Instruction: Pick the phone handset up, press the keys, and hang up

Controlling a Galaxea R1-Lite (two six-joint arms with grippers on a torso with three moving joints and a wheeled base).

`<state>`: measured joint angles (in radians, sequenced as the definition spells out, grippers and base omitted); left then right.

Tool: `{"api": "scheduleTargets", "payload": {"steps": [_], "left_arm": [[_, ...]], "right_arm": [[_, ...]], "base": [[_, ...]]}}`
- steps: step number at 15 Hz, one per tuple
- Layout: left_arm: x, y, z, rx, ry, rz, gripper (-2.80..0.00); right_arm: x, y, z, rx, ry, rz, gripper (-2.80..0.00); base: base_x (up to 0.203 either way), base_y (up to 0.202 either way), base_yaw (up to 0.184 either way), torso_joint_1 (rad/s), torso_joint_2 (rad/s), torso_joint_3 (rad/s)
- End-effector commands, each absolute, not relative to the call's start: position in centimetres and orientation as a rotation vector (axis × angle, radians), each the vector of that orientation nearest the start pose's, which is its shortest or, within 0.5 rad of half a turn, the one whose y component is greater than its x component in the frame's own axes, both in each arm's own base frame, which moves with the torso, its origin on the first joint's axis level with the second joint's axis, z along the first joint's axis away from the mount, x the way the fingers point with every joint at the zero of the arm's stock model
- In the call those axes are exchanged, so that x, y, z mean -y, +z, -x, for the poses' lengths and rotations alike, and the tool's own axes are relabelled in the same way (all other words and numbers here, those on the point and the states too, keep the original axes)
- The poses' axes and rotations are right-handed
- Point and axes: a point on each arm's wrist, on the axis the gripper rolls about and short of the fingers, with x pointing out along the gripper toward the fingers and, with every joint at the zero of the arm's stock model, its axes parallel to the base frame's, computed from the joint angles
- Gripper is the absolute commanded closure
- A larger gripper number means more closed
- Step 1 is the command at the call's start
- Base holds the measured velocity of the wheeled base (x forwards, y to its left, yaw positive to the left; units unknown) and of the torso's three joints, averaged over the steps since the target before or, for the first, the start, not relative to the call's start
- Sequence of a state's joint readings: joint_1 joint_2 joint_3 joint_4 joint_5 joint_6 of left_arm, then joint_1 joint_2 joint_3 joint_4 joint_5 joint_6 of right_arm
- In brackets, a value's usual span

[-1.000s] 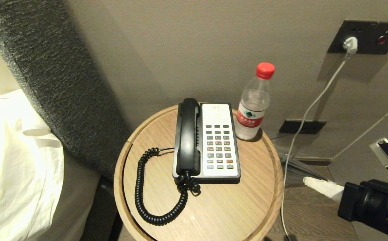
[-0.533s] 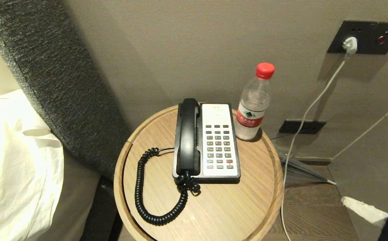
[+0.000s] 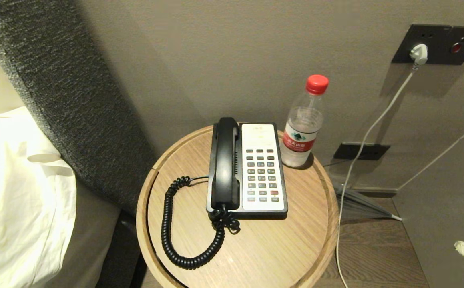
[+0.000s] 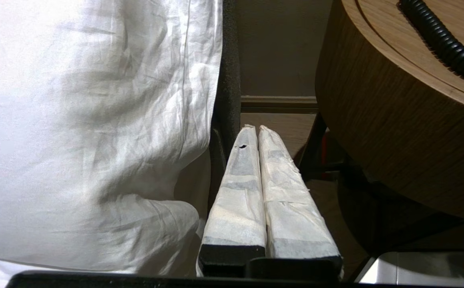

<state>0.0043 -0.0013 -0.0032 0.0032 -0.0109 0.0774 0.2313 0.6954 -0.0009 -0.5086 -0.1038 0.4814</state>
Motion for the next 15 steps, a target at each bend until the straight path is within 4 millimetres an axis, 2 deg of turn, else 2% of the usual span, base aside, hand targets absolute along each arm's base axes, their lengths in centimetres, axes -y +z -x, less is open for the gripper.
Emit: {"api": "scheduleTargets", "payload": {"steps": [1,3,8,12,15], "left_arm": [[0.0,7.6,2.3,0.0,-0.006,-0.078,0.0],[0.0,7.6,2.3,0.0,-0.006,-0.077,0.0],[0.0,7.6,2.3,0.0,-0.006,-0.078,0.0],[0.0,7.6,2.3,0.0,-0.006,-0.077,0.0],[0.0,7.6,2.3,0.0,-0.006,-0.078,0.0]], "right_arm": [[-0.6,11.6,-3.9,-0.179,0.077,-0.459,0.0],[-0.3,11.3,-2.7,-0.144,0.063,-0.456,0.0],[-0.1,10.9,-1.8,-0.109,0.027,-0.43,0.0],[-0.2,9.8,-0.3,-0.141,0.068,-0.372,0.0],[-0.2,8.9,1.0,-0.16,0.052,-0.259,0.0]], "base": [[0.0,0.0,0.0,0.0,0.0,0.0],[0.0,0.0,0.0,0.0,0.0,0.0],[0.0,0.0,0.0,0.0,0.0,0.0],[0.0,0.0,0.0,0.0,0.0,0.0],[0.0,0.0,0.0,0.0,0.0,0.0]]}}
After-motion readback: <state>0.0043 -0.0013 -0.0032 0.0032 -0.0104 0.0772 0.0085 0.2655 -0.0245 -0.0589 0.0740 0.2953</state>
